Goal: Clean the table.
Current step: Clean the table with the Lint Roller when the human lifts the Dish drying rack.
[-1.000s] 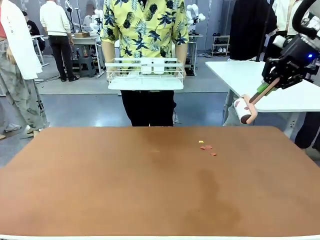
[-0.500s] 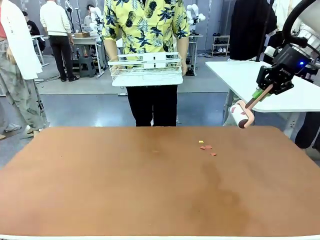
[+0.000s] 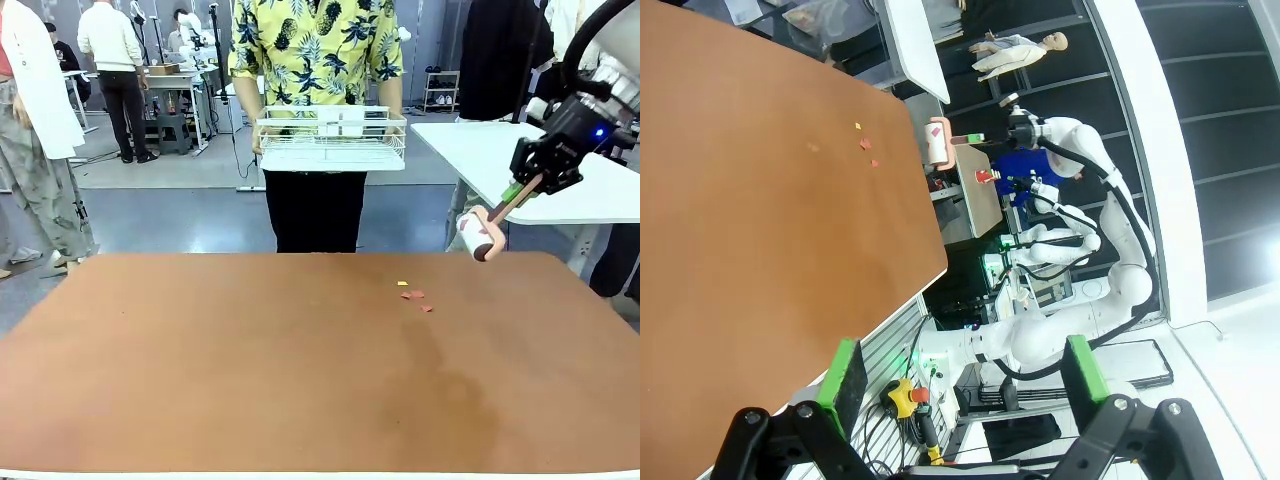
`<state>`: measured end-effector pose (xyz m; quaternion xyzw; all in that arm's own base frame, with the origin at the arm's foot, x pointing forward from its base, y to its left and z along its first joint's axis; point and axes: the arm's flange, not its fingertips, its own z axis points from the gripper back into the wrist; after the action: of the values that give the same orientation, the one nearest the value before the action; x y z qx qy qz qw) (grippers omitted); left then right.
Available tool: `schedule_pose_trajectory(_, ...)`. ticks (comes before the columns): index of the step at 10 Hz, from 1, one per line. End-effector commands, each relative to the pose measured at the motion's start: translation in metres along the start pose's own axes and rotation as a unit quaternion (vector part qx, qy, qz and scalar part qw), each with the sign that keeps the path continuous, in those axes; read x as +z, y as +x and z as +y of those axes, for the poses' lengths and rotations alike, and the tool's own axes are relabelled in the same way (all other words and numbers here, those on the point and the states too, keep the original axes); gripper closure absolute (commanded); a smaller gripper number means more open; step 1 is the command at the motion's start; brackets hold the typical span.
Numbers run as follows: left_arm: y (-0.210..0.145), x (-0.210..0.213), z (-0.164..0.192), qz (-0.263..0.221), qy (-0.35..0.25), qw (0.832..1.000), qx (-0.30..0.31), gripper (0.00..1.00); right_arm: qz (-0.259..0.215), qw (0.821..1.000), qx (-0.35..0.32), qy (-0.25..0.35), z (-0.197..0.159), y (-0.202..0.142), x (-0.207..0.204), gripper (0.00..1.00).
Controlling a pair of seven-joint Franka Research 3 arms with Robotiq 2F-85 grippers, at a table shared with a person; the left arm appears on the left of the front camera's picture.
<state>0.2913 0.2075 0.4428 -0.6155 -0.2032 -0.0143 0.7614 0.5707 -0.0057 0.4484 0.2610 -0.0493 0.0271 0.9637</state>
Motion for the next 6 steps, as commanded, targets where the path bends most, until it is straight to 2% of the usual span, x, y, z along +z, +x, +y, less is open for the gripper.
schedule_pose_trajectory(1, -0.001, 0.003, -0.004, -0.001, -0.002, 1.0, -0.001, 0.0, 0.016, 1.0, 0.006, 0.014, -0.018, 0.015, -0.04, 0.79)
schedule_pose_trajectory(4, -0.001, 0.003, -0.004, -0.001, -0.002, 1.0, -0.001, 0.0, 0.02, 0.999, 0.011, 0.03, -0.039, 0.012, -0.06, 0.79)
schedule_pose_trajectory(6, -0.001, 0.003, -0.004, -0.001, -0.002, 1.0, -0.001, 0.0, 0.014, 1.0, 0.009, 0.026, -0.054, 0.028, -0.069, 0.79)
